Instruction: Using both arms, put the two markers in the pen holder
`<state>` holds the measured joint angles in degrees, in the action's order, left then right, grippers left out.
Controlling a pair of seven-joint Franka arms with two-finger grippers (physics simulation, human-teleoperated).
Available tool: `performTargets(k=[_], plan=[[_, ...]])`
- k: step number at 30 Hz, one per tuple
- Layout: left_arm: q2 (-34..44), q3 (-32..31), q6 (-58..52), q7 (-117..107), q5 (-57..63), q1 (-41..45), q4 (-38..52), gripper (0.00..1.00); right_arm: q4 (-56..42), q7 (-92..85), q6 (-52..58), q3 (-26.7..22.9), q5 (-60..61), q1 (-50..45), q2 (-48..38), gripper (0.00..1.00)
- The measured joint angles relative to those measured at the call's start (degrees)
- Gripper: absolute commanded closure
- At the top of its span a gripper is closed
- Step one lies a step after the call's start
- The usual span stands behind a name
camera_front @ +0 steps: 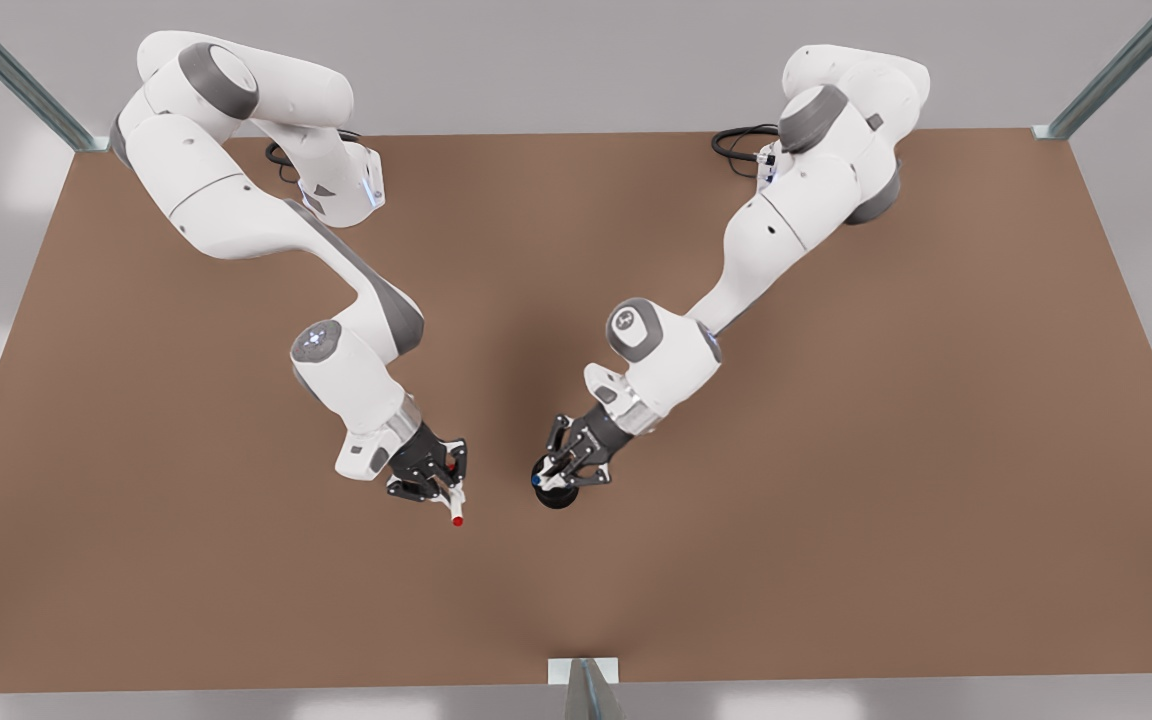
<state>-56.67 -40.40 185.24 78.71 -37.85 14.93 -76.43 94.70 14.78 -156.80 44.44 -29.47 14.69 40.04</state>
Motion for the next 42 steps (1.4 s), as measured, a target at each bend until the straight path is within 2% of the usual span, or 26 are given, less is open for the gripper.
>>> performTargets(k=[10,20,42], plan=[[-2.2,0.6,3.0,3.4,0.6,2.8,1.6,0.79,0.7,1.1,-2.3,-1.0,-1.7,-0.1,0.4,0.79],[-3.4,2.6,6.8,4.1,12.3,5.3,2.1,0.79,0.9,1.9,-3.7,-1.4,-2.3,-0.2,0.5,0.79],[-4.2,2.8,12.1,-3.9,15.0,6.2,-0.7,0.79,1.2,2.6,-4.0,-1.4,-2.7,-0.1,0.5,0.79]])
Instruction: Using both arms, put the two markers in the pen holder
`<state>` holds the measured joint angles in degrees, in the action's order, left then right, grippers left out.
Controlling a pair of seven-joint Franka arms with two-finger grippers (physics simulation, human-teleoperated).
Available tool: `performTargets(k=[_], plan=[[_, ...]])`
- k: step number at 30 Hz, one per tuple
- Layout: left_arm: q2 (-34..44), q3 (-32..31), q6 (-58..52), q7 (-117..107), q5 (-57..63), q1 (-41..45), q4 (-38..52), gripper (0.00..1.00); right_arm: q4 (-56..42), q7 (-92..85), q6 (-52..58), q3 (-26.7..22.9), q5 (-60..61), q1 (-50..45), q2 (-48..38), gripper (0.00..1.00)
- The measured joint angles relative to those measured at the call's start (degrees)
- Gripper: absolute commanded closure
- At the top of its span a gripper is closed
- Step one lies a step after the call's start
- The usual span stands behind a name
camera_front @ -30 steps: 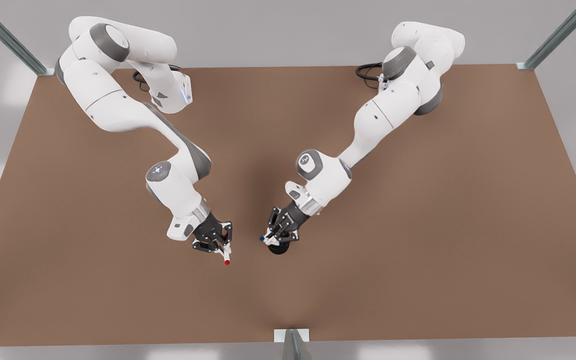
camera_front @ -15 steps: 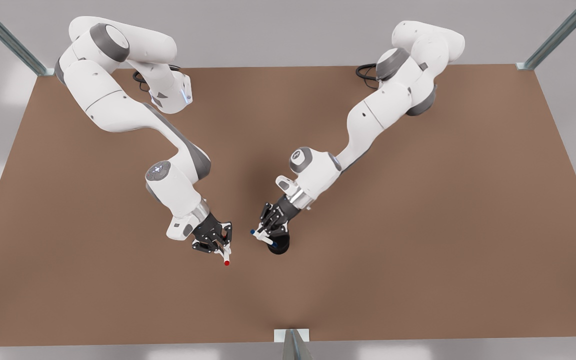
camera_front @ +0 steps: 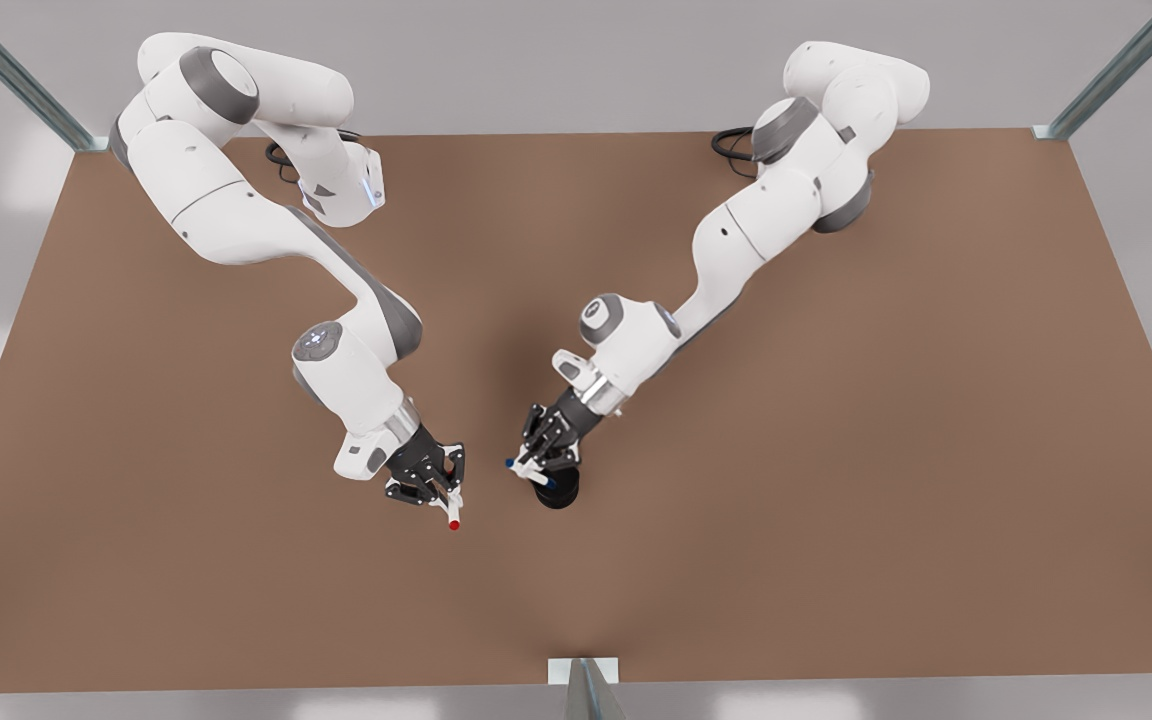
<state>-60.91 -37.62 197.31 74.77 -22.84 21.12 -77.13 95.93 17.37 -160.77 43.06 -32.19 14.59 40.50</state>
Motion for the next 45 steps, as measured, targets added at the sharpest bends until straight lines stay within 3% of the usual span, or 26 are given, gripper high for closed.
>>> performTargets(k=[1,2,3,8,11,13,15,20,21,23,24,26,32,45], plan=[[0.0,0.0,0.2,-0.3,0.0,0.1,-0.2,0.79,0.0,0.0,0.0,0.0,-0.1,0.0,0.0,0.79],[0.0,0.0,0.4,-0.7,0.0,0.1,-0.6,0.69,0.0,0.0,0.0,-0.1,-0.2,0.0,0.0,0.79],[0.0,0.0,0.4,-1.1,0.0,0.1,-0.9,0.0,0.0,0.0,0.0,0.0,-0.3,0.0,0.0,0.79],[0.4,0.1,0.4,-3.1,0.1,-0.8,-2.0,0.0,0.3,0.1,0.0,-0.1,-0.5,0.0,0.0,0.79],[5.0,-5.6,-5.7,-4.6,0.1,-11.6,-3.1,0.0,0.3,0.1,0.0,0.0,-0.5,-0.4,0.0,0.79],[13.0,-6.8,-18.9,-6.6,0.7,-23.0,-3.2,0.0,0.4,0.2,0.0,0.9,-0.5,-1.7,-0.2,0.79],[19.9,-7.1,-37.7,-9.8,9.3,-33.2,0.2,0.0,1.9,0.5,-0.1,3.0,-0.5,-2.8,-1.5,0.79],[32.8,-7.0,-80.3,-23.7,36.7,-44.9,7.2,0.0,8.3,2.7,-6.0,4.6,-0.7,-6.3,-3.3,0.79],[36.7,-0.6,-86.0,-26.9,37.7,-41.9,7.1,0.0,7.1,3.1,-7.0,2.6,-0.7,-9.2,-3.0,0.79],[45.7,23.4,-94.2,-32.2,34.1,-26.9,3.2,0.0,4.0,4.4,-8.7,-0.2,-0.9,-13.9,-2.3,0.79],[49.5,32.1,-96.7,-34.6,31.9,-20.5,-0.7,0.0,2.1,4.9,-9.3,-1.1,-0.9,-15.9,-1.3,0.79],[50.9,38.8,-100.6,-38.6,29.3,-15.9,-2.2,0.0,-2.1,6.0,-10.3,-2.4,-1.1,-17.9,1.2,0.79],[49.4,41.2,-106.4,-48.3,26.3,-14.4,-2.0,0.0,-10.5,8.0,-13.4,-6.6,-4.8,-19.6,9.5,0.79],[47.4,41.4,-108.1,-60.8,25.4,-15.1,-2.1,0.0,-9.1,9.4,-18.9,-10.4,-16.6,-19.2,10.7,0.79]])
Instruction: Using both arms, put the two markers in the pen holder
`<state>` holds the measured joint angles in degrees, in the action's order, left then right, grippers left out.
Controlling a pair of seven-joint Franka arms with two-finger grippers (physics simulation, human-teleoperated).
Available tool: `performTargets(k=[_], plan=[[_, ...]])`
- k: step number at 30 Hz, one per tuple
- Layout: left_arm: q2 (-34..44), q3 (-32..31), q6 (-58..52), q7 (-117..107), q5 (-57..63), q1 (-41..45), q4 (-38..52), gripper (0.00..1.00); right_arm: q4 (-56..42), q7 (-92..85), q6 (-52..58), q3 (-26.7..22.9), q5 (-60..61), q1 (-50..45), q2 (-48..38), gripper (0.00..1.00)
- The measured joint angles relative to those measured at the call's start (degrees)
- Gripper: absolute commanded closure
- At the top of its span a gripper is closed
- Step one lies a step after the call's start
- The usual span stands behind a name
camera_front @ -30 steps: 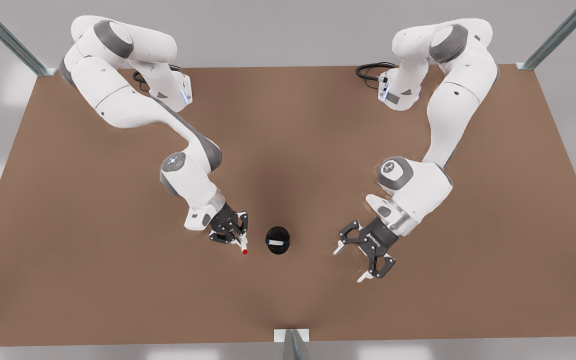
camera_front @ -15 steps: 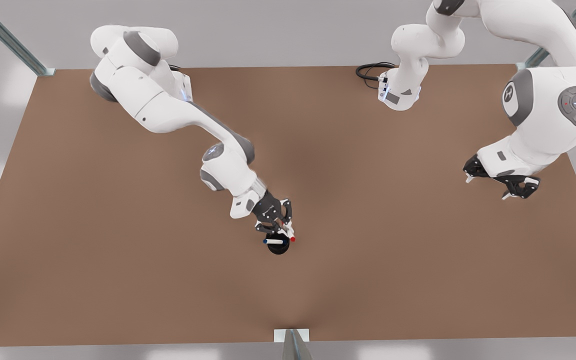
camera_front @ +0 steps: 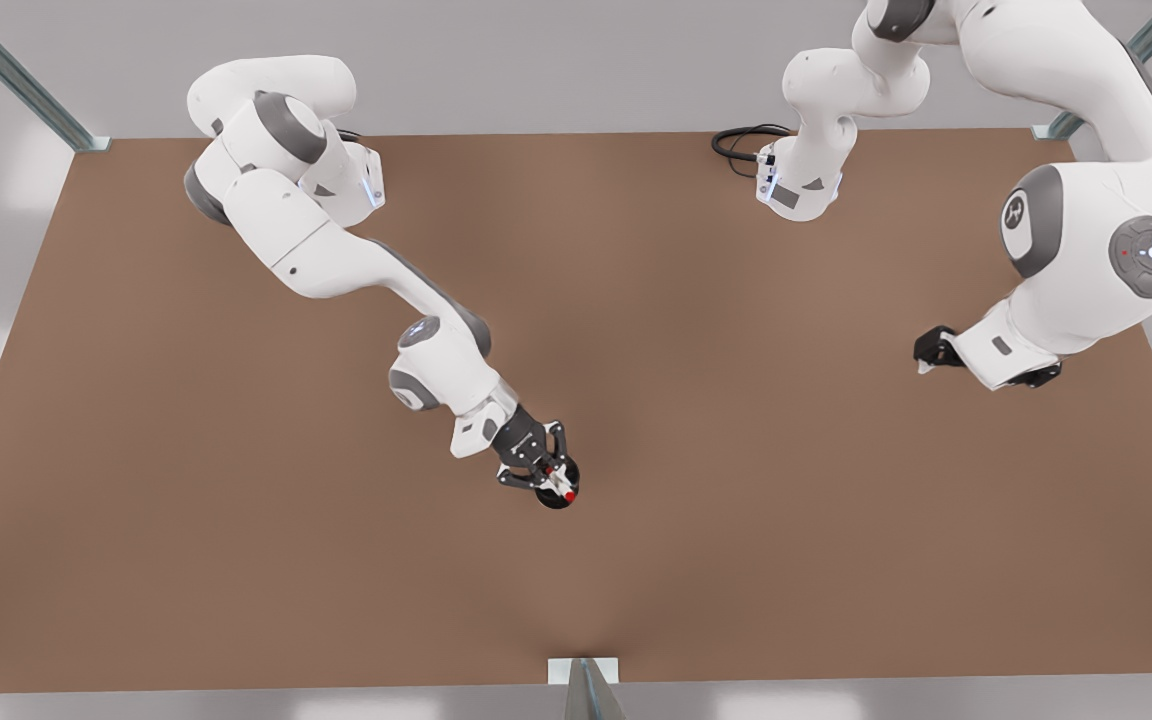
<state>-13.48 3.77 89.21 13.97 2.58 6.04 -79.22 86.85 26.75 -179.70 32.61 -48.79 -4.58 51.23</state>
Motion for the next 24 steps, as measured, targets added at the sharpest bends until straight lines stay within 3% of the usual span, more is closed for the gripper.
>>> performTargets(k=[8,24], plan=[[-0.5,0.0,0.2,-4.3,-0.1,-0.1,0.0,0.0,4.3,0.5,-1.8,0.7,-5.1,3.6,-0.5,0.79],[-0.4,0.0,0.2,-8.7,-0.1,-0.2,0.0,0.0,1.8,1.2,-2.6,-0.7,-7.8,1.1,3.0,0.79]])
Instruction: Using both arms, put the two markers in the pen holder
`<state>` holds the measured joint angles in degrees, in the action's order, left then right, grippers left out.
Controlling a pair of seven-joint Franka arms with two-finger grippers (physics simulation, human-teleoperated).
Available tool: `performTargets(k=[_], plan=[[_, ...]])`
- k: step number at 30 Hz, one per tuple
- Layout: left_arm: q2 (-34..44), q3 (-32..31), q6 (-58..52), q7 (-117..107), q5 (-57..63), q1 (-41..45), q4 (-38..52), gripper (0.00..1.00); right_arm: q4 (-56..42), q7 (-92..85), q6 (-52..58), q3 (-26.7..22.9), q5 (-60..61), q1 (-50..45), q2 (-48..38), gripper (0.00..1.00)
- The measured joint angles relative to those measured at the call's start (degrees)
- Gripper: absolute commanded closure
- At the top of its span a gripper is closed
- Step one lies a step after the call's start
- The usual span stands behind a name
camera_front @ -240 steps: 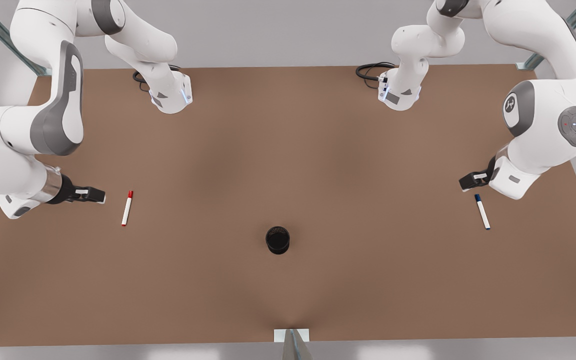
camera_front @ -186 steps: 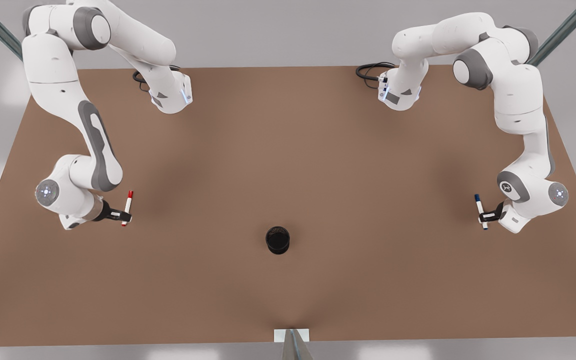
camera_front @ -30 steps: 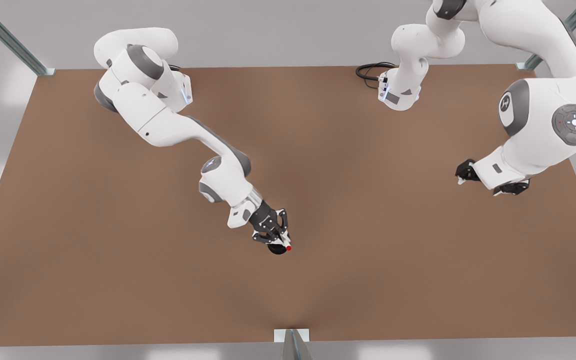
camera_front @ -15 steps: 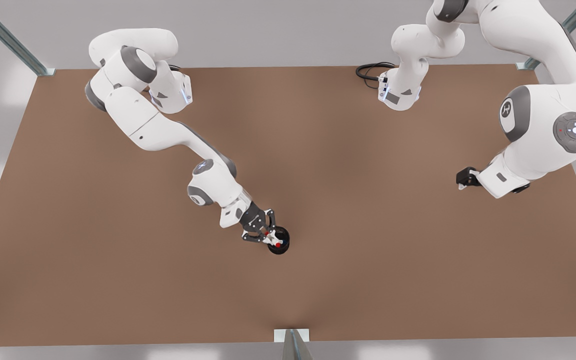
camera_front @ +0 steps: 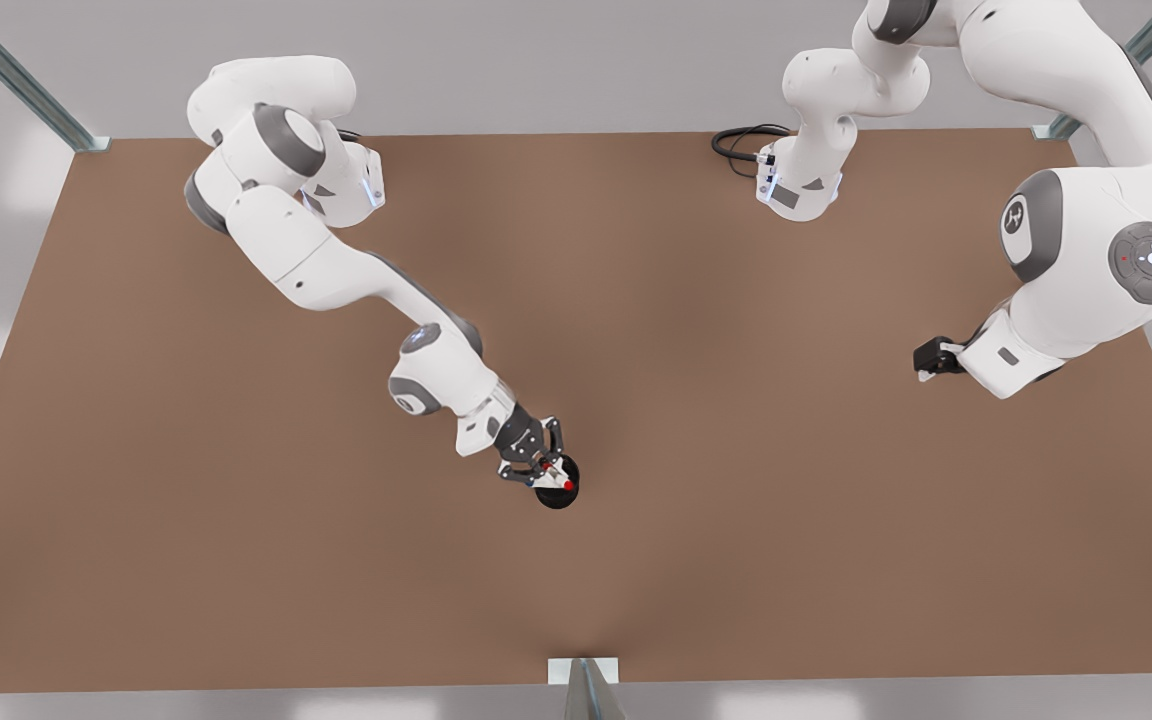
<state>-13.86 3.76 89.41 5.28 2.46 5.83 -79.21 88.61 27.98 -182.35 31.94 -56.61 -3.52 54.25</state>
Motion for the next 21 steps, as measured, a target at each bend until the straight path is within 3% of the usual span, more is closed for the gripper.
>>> performTargets(k=[1,2,3,4,5,7,11,13,15,16,17,19,21], plan=[[0.0,0.0,0.0,-0.2,0.0,0.0,0.0,0.0,0.0,0.0,-0.1,-0.2,-0.4,0.0,0.2,0.79],[0.0,0.0,0.0,-0.3,0.0,0.0,0.0,0.0,0.0,0.0,-0.1,-0.2,-0.7,0.0,0.2,0.7],[0.0,0.0,0.0,-0.5,0.0,0.0,0.0,0.0,0.0,0.0,-0.1,-0.3,-0.8,0.0,0.3,0.47],[0.0,0.0,0.0,-0.6,0.0,0.1,0.0,0.0,-0.1,0.0,-0.1,-0.3,-1.0,0.0,0.3,0.37],[0.0,0.0,0.0,-0.8,0.0,0.1,0.0,0.0,-0.1,-0.1,-0.1,-0.3,-1.1,0.0,0.3,0.2],[0.0,0.0,0.0,-1.0,-0.1,0.0,0.0,0.0,-0.1,-0.1,-0.1,-0.3,-1.3,0.0,0.3,0.02],[0.2,-0.1,0.0,-1.4,-0.1,0.2,0.1,0.0,-0.1,-0.2,0.1,-0.3,-1.6,0.9,-0.2,0.0],[0.2,-0.1,0.0,-1.6,-0.5,0.2,0.1,0.0,2.9,-0.2,3.0,2.5,-1.8,4.3,-6.0,0.0],[0.2,-0.2,0.0,-1.8,-1.1,0.1,0.1,0.0,5.3,-0.3,13.3,18.1,-1.3,15.5,-12.6,0.0],[0.2,-0.2,0.0,-1.8,-1.7,0.2,0.1,0.0,5.5,-0.4,19.8,21.3,2.2,18.3,-18.2,0.0],[0.2,-0.2,-0.1,-1.6,-2.3,0.2,0.2,0.0,2.8,-1.1,27.0,15.4,9.9,15.9,-25.8,0.0],[0.2,-0.2,-0.1,-1.4,-2.9,0.2,0.3,0.0,-0.9,-3.6,41.4,-10.0,29.2,5.6,-40.2,0.0],[0.2,-0.2,-0.1,-1.1,-3.2,0.2,0.3,0.0,-0.8,-6.2,54.7,-23.2,41.1,3.8,-48.9,0.0]])
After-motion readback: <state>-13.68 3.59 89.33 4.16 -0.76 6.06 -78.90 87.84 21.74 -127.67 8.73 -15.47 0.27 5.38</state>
